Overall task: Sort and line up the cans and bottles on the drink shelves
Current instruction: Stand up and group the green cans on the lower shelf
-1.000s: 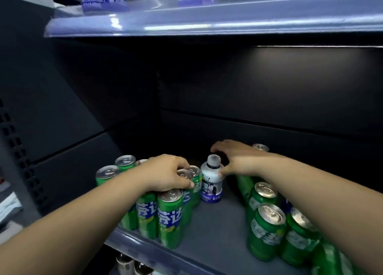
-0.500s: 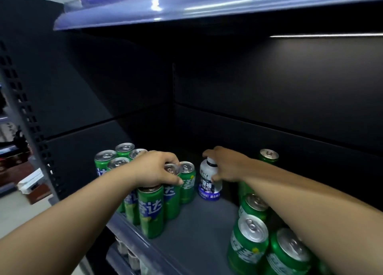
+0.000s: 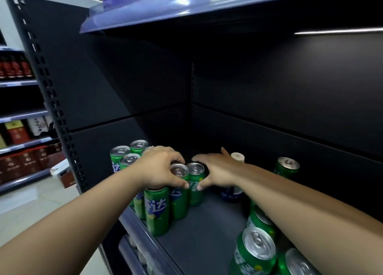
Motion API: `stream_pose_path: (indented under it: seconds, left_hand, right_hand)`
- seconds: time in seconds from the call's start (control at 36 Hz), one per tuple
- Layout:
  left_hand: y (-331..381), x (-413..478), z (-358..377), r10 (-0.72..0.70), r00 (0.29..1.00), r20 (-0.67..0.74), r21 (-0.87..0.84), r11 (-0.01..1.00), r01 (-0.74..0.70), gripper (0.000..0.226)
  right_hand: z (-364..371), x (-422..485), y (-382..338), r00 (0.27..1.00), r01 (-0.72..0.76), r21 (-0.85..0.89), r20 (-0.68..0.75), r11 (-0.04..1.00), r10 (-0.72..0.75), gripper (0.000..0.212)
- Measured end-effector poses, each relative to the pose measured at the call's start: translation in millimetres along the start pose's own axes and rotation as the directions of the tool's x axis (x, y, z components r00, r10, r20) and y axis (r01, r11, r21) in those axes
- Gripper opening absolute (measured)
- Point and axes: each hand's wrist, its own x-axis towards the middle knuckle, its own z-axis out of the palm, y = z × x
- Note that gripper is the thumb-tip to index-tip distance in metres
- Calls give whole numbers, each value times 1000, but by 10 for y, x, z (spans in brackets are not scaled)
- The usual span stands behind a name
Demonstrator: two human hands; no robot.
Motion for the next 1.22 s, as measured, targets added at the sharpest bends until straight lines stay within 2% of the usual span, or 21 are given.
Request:
stream_pose_path:
  seconds: [0.14, 0.19, 0.42, 0.61, 0.69, 0.83, 0.94, 1.03, 1.11, 1.22]
  left_hand:
    - [22, -8, -31, -16, 999, 44, -38, 999, 18, 70]
    - [28, -6, -36, -18, 998, 55, -38, 999, 20, 70]
    - [72, -17, -64, -44, 994, 101, -14, 999, 46, 81]
    - [187, -68, -162, -23, 998, 60, -34, 999, 25, 103]
    - [253, -75, -247, -12, 1000, 13, -181, 983, 14, 106]
    - [456, -104, -419, 78, 996, -51, -489, 868, -93, 99]
    - [574, -160, -498, 182, 974, -133, -686, 693, -223, 88]
    - [627, -269, -599, 210, 949, -234, -731, 606, -314, 66]
    - [611, -410, -727, 242, 920, -309, -752, 529, -392, 63]
    - [537, -612, -919, 313, 873, -375, -747, 456, -485, 63]
  right_hand:
    - [77, 64, 13, 999, 50, 120, -24, 992, -48, 45]
    - [85, 57, 30, 998, 60, 168, -38, 984, -54, 40]
    - [-38, -97, 61, 992, 55, 227, -125, 972, -27, 47]
    - [-439, -406, -5, 956, -14, 336, -270, 942, 111, 46]
    - [-630, -566, -100, 925, -26, 394, -340, 919, 172, 60]
    - [-941, -911, -386, 859, 7, 485, -451, 875, 243, 55]
    - [-1086, -1145, -660, 795, 3, 514, -522, 858, 310, 82]
    - [-1147, -1310, -905, 748, -4, 509, -570, 861, 341, 79]
    - [-1138, -1433, -1162, 675, 27, 535, -633, 844, 380, 81]
    - [-1076, -1589, -1480, 642, 115, 623, -641, 774, 421, 61]
